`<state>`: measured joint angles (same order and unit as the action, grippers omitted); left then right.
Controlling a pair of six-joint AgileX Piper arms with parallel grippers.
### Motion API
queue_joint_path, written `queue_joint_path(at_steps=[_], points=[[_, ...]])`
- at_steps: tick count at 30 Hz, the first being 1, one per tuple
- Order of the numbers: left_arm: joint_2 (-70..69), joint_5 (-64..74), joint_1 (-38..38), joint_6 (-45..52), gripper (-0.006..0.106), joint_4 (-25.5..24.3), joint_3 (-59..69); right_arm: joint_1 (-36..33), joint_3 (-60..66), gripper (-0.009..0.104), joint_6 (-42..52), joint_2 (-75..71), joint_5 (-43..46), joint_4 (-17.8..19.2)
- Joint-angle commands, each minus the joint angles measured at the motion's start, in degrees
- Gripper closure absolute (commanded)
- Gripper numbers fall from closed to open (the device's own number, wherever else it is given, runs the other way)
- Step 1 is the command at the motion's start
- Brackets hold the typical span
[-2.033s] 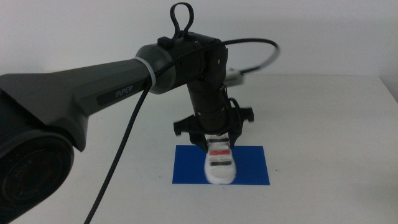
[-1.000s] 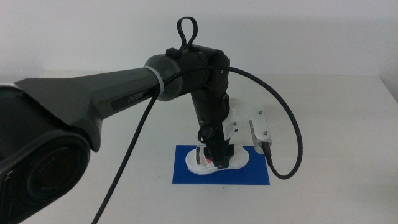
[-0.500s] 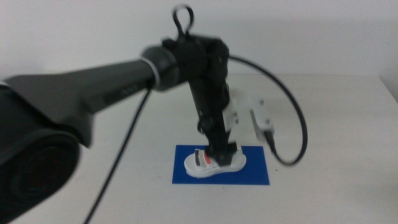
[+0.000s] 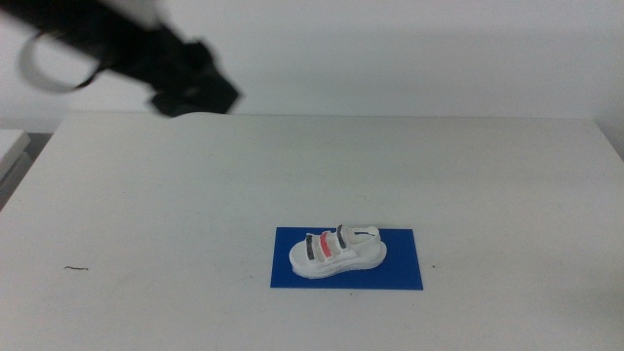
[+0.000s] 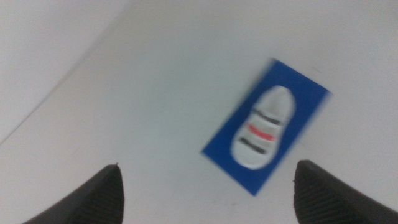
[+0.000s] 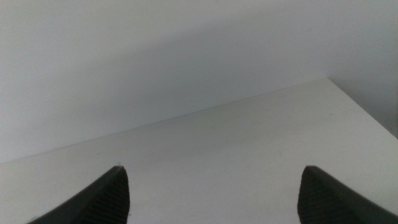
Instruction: Use one arm to grab the shoe from the table and place it on the mat.
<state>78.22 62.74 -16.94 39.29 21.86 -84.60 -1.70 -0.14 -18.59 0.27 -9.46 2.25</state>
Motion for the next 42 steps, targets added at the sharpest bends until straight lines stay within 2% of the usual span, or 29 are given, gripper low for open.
queue_joint_path(at_steps=[1, 3, 7, 14, 21, 23, 26, 27, 28, 32, 42], points=[[-8.85, -8.38, 2.9, -5.7, 0.007, 1.42, 8.83, -0.1, 0.14, 0.016, 0.18, -0.27, 0.36, 0.34], [-16.5, -15.26, 5.19, -12.27, 0.007, 0.69, 17.17, -0.1, 0.14, 0.016, 0.18, -0.27, 0.36, 0.34], [-28.79, -29.75, 7.83, -12.66, 0.007, 1.09, 31.05, -0.1, 0.14, 0.016, 0.18, -0.27, 0.36, 0.34], [-47.3, -54.77, 7.83, -16.41, 0.007, 1.34, 54.86, -0.1, 0.14, 0.016, 0.18, -0.27, 0.36, 0.34], [-60.22, -60.2, 7.83, -17.58, 0.007, 1.3, 68.52, -0.1, 0.14, 0.016, 0.18, -0.27, 0.36, 0.34], [-62.87, -61.94, 7.98, -24.71, 0.007, -4.54, 72.08, -0.1, 0.14, 0.016, 0.18, -0.27, 0.36, 0.34], [-67.24, -62.13, 9.38, -39.8, 0.007, -17.55, 77.2, -0.1, 0.14, 0.016, 0.18, -0.27, 0.36, 0.34], [-69.23, -61.81, 10.01, -43.0, 0.007, -20.75, 78.84, -0.1, 0.14, 0.016, 0.18, -0.27, 0.36, 0.34], [-71.33, -61.58, 10.67, -44.42, 0.007, -21.86, 80.36, -0.1, 0.14, 0.016, 0.18, -0.27, 0.36, 0.34], [-78.02, -59.84, 13.12, -44.53, 0.007, -21.86, 84.6, -0.1, 0.14, 0.016, 0.18, -0.27, 0.36, 0.34], [-78.22, -59.21, 14.6, -43.81, 0.007, -21.86, 84.6, -0.1, 0.14, 0.016, 0.18, -0.27, 0.36, 0.34]])
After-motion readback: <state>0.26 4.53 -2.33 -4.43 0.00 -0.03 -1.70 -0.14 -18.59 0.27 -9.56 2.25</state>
